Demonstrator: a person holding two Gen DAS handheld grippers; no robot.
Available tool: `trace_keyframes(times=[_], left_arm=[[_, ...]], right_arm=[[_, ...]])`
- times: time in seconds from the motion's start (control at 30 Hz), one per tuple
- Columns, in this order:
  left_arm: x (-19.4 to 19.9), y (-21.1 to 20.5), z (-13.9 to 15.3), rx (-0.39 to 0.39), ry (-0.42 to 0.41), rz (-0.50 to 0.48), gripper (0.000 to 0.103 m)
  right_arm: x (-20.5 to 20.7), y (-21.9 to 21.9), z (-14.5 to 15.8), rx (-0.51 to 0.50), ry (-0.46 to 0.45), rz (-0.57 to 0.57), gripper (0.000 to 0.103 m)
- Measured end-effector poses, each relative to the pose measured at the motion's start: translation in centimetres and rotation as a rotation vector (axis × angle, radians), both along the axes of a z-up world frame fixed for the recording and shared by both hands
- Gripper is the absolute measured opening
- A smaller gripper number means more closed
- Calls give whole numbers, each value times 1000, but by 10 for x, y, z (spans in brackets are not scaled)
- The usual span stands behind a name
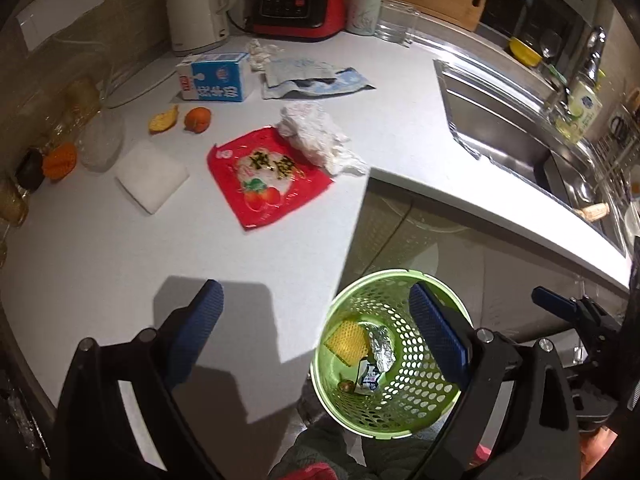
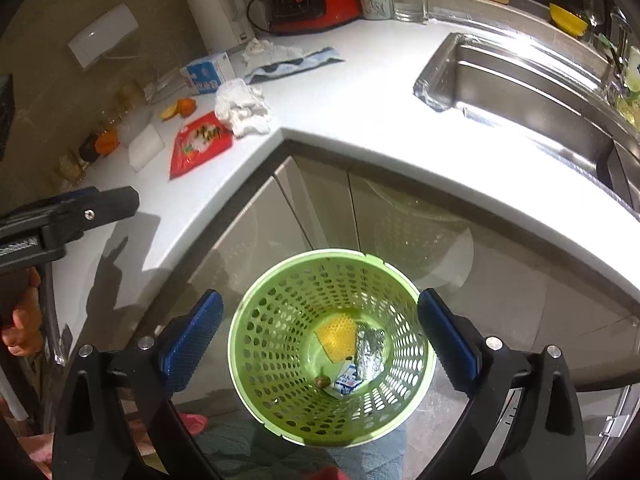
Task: Collect trash
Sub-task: 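Grasp the white foam block with the left tool while the right tool grasps the milk carton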
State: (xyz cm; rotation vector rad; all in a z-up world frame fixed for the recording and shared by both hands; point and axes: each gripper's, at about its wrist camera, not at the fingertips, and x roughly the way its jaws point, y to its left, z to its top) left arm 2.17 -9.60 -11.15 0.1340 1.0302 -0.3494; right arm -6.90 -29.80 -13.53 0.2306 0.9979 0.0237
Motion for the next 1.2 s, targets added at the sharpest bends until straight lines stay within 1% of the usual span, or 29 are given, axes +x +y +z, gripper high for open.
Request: trace_keyframes(times=[0.13,0.23,0.33,0.47,0.57,0.7,0.87,1.03,1.1,1.2], left_arm=[[35,34,2,6,-2,141,90],[62,58,0,22,2,248,90],[89,74,-3,20,21,341,90],[122,84,-6,10,25,439,90],[144,85,-12,1,45,504,90],[171,87,-27,-8,84,595,90],[190,91,-43,-27,107,703,90],[194,95,-48,-20,81,774,90],[193,98,-49,-29,77,801,90],[195,98,-52,-23,71,832,90]], right_arm=[[29,13,21,-2,-54,34,100],[53,23,29,-9,-79,70,100],[79,34,35,-8,-96,118,100],[118,49,45,-31,-126,187,100],[147,56,49,-29,-140,235,100],[186,61,51,-45,-144,293,100],[228,62,53,-61,-151,370,100],[259,59,46,-41,-145,441,100],[268,60,43,-32,-145,472,100],[279,61,38,-20,-144,520,100]])
